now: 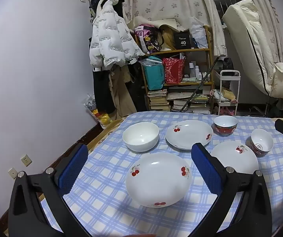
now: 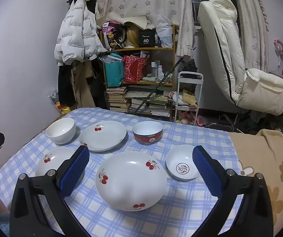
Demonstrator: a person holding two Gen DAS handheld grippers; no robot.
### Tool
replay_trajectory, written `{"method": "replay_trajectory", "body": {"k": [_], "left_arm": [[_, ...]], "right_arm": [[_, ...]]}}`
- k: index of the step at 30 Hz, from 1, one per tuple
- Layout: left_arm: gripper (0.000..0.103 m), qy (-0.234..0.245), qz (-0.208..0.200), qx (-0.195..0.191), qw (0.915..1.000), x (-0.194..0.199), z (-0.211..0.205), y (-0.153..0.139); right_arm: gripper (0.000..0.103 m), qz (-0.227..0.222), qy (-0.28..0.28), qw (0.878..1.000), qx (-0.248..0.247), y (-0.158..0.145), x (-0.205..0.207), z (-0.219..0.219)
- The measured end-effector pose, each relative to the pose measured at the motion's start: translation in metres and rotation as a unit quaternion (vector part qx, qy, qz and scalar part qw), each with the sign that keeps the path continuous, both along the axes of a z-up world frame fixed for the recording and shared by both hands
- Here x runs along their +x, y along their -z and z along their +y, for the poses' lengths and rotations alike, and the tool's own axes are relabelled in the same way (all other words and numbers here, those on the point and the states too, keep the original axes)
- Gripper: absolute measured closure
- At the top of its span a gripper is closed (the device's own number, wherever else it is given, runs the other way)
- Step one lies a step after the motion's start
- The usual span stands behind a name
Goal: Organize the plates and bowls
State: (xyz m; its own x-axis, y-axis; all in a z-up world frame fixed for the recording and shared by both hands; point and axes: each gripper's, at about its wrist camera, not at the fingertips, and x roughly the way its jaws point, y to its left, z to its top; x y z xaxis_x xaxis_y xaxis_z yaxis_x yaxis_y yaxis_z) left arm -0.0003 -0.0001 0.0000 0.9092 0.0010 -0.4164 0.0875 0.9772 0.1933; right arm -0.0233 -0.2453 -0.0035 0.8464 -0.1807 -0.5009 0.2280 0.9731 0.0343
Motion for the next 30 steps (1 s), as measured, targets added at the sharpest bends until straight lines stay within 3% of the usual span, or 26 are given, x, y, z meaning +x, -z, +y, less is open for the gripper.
{"method": "replay_trajectory", "body": {"k": [30], "left_arm": [[0.001, 0.0, 0.003, 0.003, 1.0, 0.0012, 0.004, 0.0009]], "right_arm": [[0.0, -0.003, 0.0, 1.0, -0.004, 0.0018, 0.0, 0.001]]}}
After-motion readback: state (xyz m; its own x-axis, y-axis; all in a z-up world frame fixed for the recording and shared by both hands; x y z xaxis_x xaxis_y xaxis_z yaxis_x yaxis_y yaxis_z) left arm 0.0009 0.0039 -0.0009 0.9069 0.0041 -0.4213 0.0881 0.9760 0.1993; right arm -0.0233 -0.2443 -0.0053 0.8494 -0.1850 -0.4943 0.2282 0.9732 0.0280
